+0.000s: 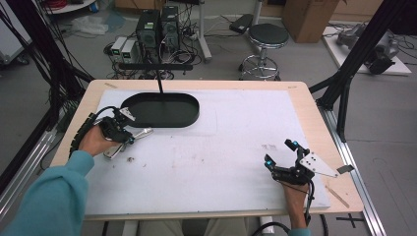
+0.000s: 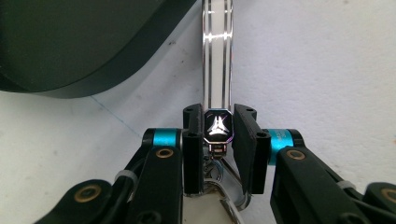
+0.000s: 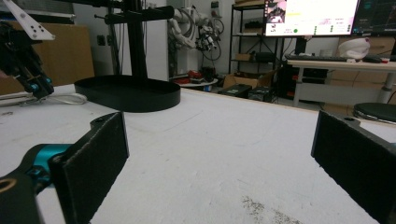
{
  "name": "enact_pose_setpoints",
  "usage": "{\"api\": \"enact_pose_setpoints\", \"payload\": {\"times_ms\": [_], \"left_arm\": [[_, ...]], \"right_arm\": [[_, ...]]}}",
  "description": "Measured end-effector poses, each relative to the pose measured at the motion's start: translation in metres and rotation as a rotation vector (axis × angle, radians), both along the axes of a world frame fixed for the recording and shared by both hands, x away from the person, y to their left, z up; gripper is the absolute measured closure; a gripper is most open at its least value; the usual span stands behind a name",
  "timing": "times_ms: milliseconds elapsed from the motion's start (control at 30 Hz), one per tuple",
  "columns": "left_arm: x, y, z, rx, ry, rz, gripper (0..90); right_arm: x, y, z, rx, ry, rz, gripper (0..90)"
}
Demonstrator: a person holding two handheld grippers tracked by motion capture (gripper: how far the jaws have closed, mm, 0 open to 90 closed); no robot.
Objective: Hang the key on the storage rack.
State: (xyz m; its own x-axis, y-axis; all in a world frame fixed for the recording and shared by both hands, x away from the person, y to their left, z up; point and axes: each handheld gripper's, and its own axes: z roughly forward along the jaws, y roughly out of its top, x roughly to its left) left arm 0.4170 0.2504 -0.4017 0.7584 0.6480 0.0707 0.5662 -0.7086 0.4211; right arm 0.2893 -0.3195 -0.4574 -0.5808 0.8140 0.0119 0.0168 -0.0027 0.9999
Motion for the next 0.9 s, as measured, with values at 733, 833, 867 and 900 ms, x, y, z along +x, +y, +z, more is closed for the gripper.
{"api": "enact_pose_setpoints", "payload": {"times_ms": [733, 833, 867, 900], "left_arm": [[-0.004, 0.011, 0.016, -0.076, -0.052, 0.019, 74.0], [-0.007, 0.016, 0.025, -0.127, -0.09, 0.022, 74.1], [-0.007, 0.016, 0.025, -0.127, -0.09, 0.022, 74.1], [-0.007, 0.017, 0.028, -0.144, -0.094, 0.023, 74.1]], "right_arm": [[0.0, 0.0, 0.0, 0.0, 0.004, 0.0, 3.4], [0.0, 0.0, 0.0, -0.001, 0.001, 0.0, 3.5], [0.0, 0.0, 0.0, -0.001, 0.002, 0.0, 3.4], [0.0, 0.0, 0.0, -0.001, 0.002, 0.0, 3.4]]}}
